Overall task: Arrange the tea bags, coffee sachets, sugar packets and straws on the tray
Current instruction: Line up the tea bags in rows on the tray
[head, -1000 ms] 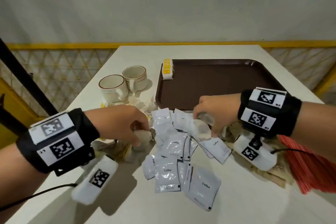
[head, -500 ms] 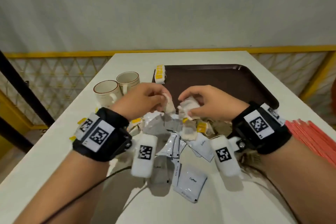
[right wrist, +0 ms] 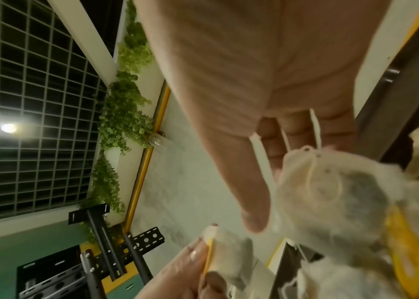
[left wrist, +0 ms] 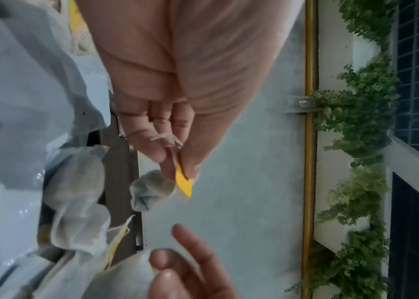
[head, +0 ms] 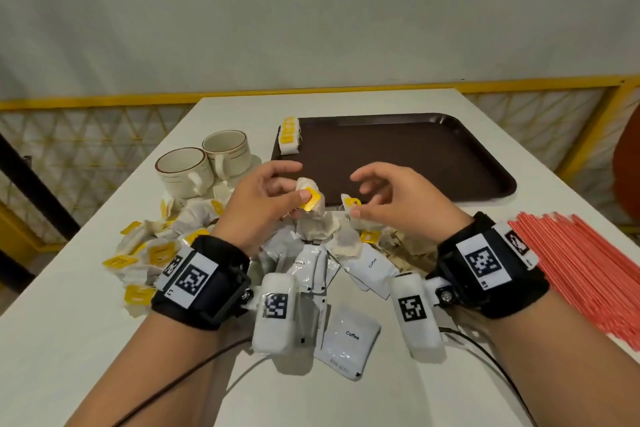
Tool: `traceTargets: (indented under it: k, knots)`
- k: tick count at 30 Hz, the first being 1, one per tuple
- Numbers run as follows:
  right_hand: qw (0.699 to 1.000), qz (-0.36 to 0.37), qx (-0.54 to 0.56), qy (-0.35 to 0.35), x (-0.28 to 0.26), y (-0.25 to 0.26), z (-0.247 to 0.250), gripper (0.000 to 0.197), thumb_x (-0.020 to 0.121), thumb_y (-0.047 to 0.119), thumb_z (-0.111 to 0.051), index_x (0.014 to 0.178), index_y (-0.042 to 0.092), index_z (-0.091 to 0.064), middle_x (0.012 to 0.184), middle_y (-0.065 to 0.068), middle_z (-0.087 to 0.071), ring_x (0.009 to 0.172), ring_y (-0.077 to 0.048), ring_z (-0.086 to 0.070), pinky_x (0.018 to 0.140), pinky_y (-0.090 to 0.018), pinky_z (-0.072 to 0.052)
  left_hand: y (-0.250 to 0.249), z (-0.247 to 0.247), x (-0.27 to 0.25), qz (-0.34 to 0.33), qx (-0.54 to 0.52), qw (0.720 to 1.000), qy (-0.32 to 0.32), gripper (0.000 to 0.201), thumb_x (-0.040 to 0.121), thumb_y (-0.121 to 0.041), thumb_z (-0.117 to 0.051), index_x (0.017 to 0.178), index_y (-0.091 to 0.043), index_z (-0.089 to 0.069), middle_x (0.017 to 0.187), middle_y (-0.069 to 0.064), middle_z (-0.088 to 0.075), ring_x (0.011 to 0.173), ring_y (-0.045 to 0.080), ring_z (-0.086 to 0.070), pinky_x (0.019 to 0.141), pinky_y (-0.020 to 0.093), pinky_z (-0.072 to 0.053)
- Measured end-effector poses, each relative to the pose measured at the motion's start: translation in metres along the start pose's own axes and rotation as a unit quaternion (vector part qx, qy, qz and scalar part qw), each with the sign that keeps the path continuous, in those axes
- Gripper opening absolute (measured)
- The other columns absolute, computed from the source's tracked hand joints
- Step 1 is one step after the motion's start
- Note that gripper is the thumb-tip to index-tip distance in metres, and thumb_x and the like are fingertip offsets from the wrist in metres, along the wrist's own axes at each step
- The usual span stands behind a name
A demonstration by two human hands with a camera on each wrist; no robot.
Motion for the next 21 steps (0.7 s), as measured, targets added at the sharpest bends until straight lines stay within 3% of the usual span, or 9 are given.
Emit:
traceTargets:
  k: [2,5,9,11,14,16,19,21]
  knots:
    - [0.998,-0.021,-0.045,0.049,-0.001,-0.006,-0.01,0.043,0.076,0.027,-0.079,0.114,0.029,-0.059,0.089,0.007,-0.061,0.067,-0.002,-0.053,0.075,-0.022,-0.049,0.002,-0.004,-0.003,0.023,-0.067,0.997,0.021,0.03,0.073,-0.001,-0.069,0.102,-0.008,-0.062,0.073,0.003,-0.071,0.061,0.01,-0.065,0.054,0.018,-0.051]
    - [0.994,-0.014,-0.078,0.069,-0.002,-0.006,-0.016,0.036,0.08,0.021,-0.076,0.111,0.03,-0.06,0.081,0.008,-0.063,0.065,0.0,-0.053,0.07,-0.018,-0.047,0.004,-0.006,-0.006,0.05,-0.155,0.985,0.051,0.025,0.063,-0.007,-0.071,0.087,-0.009,-0.071,0.076,0.005,-0.072,0.065,0.01,-0.068,0.057,0.017,-0.054]
    - [0.999,0.025,-0.034,0.018,-0.003,0.005,-0.004,0.041,0.078,0.016,-0.076,0.112,0.032,-0.06,0.091,0.011,-0.063,0.059,0.003,-0.049,0.066,-0.017,-0.042,-0.004,0.014,-0.004,0.008,-0.019,1.0,-0.008,0.019,0.079,0.001,-0.066,0.093,-0.011,-0.069,0.073,0.001,-0.073,0.066,0.009,-0.067,0.058,0.018,-0.055]
    - [0.999,0.042,0.015,0.01,-0.005,0.013,-0.001,0.037,0.078,0.013,-0.076,0.109,0.028,-0.063,0.095,0.011,-0.066,0.056,0.001,-0.048,0.063,-0.017,-0.044,-0.01,0.021,-0.004,-0.023,0.029,0.998,-0.041,0.021,0.079,0.001,-0.069,0.095,-0.013,-0.068,0.07,0.001,-0.072,0.064,0.01,-0.067,0.055,0.02,-0.055]
    - [0.992,0.041,0.116,0.035,-0.007,0.02,-0.006,0.022,0.078,0.008,-0.076,0.097,0.017,-0.07,0.084,0.0,-0.071,0.069,-0.009,-0.061,0.07,-0.024,-0.052,-0.012,0.026,-0.004,-0.04,0.023,0.997,-0.07,0.019,0.076,0.004,-0.071,0.089,-0.009,-0.066,0.07,0.005,-0.068,0.061,0.012,-0.066,0.053,0.02,-0.054]
    - [0.982,0.033,0.184,0.041,-0.008,0.022,-0.007,0.019,0.078,0.006,-0.075,0.094,0.013,-0.071,0.085,-0.005,-0.072,0.079,-0.013,-0.066,0.075,-0.024,-0.054,-0.009,0.024,-0.003,-0.034,0.014,0.998,-0.058,0.018,0.076,0.006,-0.07,0.087,-0.009,-0.067,0.075,0.007,-0.07,0.068,0.015,-0.067,0.061,0.024,-0.057]
    - [0.961,0.029,0.264,0.077,-0.011,0.026,-0.012,0.028,0.076,-0.001,-0.073,0.103,0.006,-0.069,0.1,-0.011,-0.073,0.092,-0.018,-0.069,0.082,-0.025,-0.055,-0.007,0.018,-0.003,-0.024,0.012,0.999,-0.018,0.022,0.077,0.007,-0.067,0.092,-0.009,-0.069,0.087,0.008,-0.074,0.081,0.018,-0.069,0.077,0.026,-0.058]
    - [0.957,0.034,0.268,0.105,-0.013,0.029,-0.016,0.037,0.073,-0.01,-0.072,0.107,0.003,-0.067,0.104,-0.01,-0.072,0.097,-0.021,-0.069,0.086,-0.028,-0.055,-0.007,0.016,-0.004,-0.019,-0.01,1.0,-0.007,0.024,0.077,0.008,-0.066,0.096,-0.008,-0.069,0.089,0.009,-0.074,0.083,0.018,-0.069,0.08,0.027,-0.057]
Point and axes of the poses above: each hand's wrist, its own x-axis towards the middle knuckle, its own z-axis out of the back of the hand, y = z × x, the point moved 10 cm from there along x, towards the middle knuckle
